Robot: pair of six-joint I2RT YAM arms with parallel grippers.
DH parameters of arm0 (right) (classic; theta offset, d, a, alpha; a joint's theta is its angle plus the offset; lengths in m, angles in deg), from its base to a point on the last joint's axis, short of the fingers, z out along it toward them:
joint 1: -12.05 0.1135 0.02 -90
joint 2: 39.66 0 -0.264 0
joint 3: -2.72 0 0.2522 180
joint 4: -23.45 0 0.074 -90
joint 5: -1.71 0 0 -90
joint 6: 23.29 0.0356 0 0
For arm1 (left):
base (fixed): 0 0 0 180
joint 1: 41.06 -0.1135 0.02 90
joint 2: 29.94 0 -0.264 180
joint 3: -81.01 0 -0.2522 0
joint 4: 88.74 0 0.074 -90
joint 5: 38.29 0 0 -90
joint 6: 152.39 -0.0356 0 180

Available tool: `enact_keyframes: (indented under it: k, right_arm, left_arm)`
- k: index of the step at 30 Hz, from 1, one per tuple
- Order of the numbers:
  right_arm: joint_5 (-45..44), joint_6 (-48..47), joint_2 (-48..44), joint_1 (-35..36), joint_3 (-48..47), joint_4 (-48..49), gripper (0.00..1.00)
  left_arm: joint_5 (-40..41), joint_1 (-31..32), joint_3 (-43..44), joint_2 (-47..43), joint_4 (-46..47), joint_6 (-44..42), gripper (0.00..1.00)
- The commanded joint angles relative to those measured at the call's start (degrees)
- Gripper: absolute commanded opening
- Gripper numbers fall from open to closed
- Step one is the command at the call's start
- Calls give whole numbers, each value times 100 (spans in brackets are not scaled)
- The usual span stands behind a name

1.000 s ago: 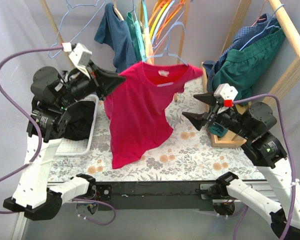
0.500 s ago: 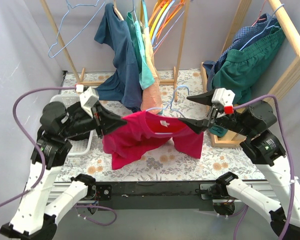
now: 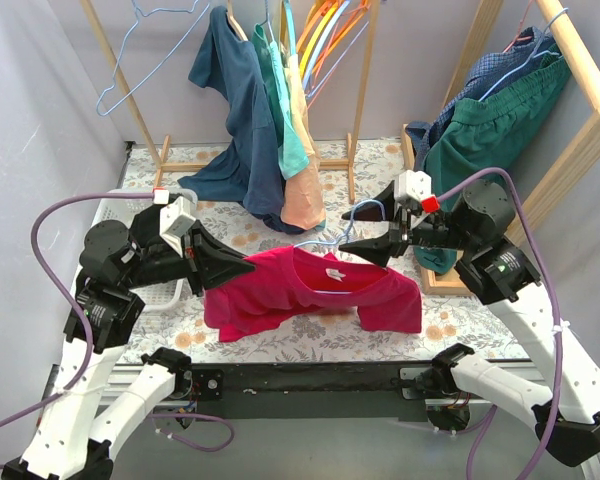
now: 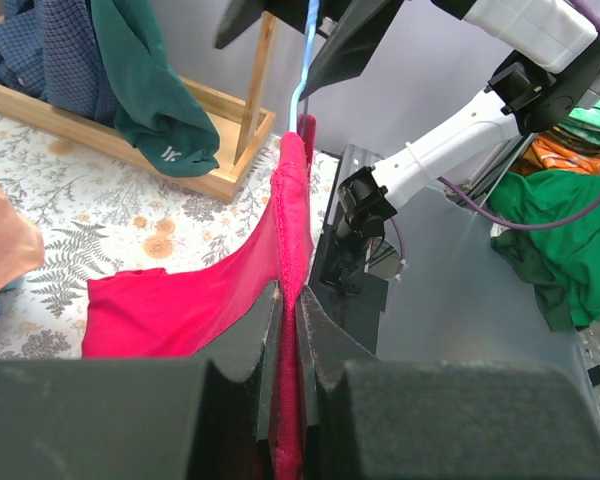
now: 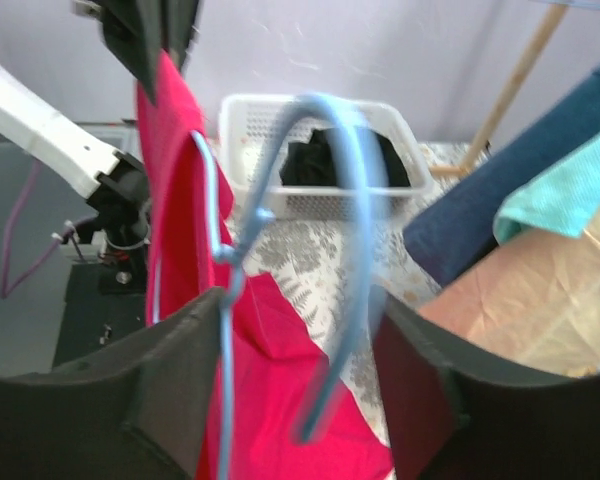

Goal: Remove the t-shirt from the hanger
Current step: Pick up the hanger from the clothesline, then remove the T-shirt from the clothesline.

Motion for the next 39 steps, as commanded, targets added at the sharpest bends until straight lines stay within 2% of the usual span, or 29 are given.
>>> enact_keyframes:
  k: [1, 2, 3, 4, 6, 7, 9, 13, 16, 17, 22, 23, 25, 26, 27, 28, 32, 34, 39]
  right_arm:
    - [612, 454, -103, -2, 120, 872, 59]
    - [665, 489, -86, 7, 120, 873, 51]
    - [692, 498, -77, -2, 102, 864, 47]
    - [692, 446, -51, 7, 24, 455, 46]
    - [578, -255, 28, -2, -527, -328, 44]
    - [551, -484, 159, -2, -731, -1036, 44]
    - [612, -758, 292, -2, -1013, -1437, 43]
    - [999, -539, 503, -2, -1041, -1343, 39]
    - [991, -433, 486, 7, -900, -1202, 20]
    - [956, -433, 477, 7, -839, -1184, 3]
    - [167, -267, 126, -2, -514, -807, 1]
    - [43, -240, 64, -2, -374, -719, 1]
    - [-256, -179, -59, -2, -293, -561, 1]
    - [-362, -126, -85, 7, -276, -534, 1]
    - [-441, -126, -129, -2, -258, -534, 1]
    - [-607, -152, -147, 7, -267, -586, 1]
    - [-969, -213, -252, -10, -258, -648, 1]
    - [-1100, -231, -279, -10, -302, -674, 1]
    - [-1180, -275, -279, -2, -504, -815, 1]
  left_arm:
    - [-321, 7, -43, -3, 383, 175, 0]
    - [-313, 7, -77, -3, 444, 202, 0]
    - [-295, 7, -95, -20, 471, 245, 0]
    - [-295, 7, -104, -20, 514, 298, 0]
    - [-426, 7, -131, -29, 769, 438, 0]
    - [-488, 7, -122, -38, 865, 561, 0]
    - [-558, 7, -122, -29, 1024, 615, 0]
    - [-585, 7, -227, 24, 1165, 650, 0]
    - [-585, 7, -306, 41, 1279, 712, 0]
    - [-541, 7, -324, 7, 1279, 712, 0]
    - [-137, 7, -464, -90, 1113, 598, 2]
    - [-15, 7, -465, -117, 999, 563, 17]
    - [381, 7, -473, -161, 858, 414, 38]
    - [539, 7, -404, -178, 631, 326, 53]
    - [1080, 7, -360, -205, 516, 194, 66]
    - [1416, 16, -316, -257, 393, 89, 74]
    - [3393, 16, -306, -626, -12, -27, 79]
    - [3816, 7, -595, -819, 14, 61, 80]
    - [4108, 7, -1254, -917, -57, 430, 78]
